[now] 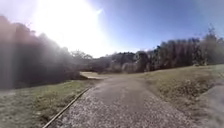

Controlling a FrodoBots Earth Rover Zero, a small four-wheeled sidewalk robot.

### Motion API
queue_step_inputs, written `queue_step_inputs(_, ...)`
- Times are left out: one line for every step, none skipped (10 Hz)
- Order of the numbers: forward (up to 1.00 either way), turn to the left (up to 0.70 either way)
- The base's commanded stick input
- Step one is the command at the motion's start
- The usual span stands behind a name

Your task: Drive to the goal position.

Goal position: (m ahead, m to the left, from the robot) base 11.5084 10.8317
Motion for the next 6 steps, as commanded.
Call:
queue_step_inputs(0.0, 0.0)
queue_step_inputs(0.34, 0.0)
queue_step_inputs(0.7, 0.0)
queue_step_inputs(0.7, 0.0)
queue_step_inputs(0.7, 0.0)
queue_step_inputs(0.7, 0.0)
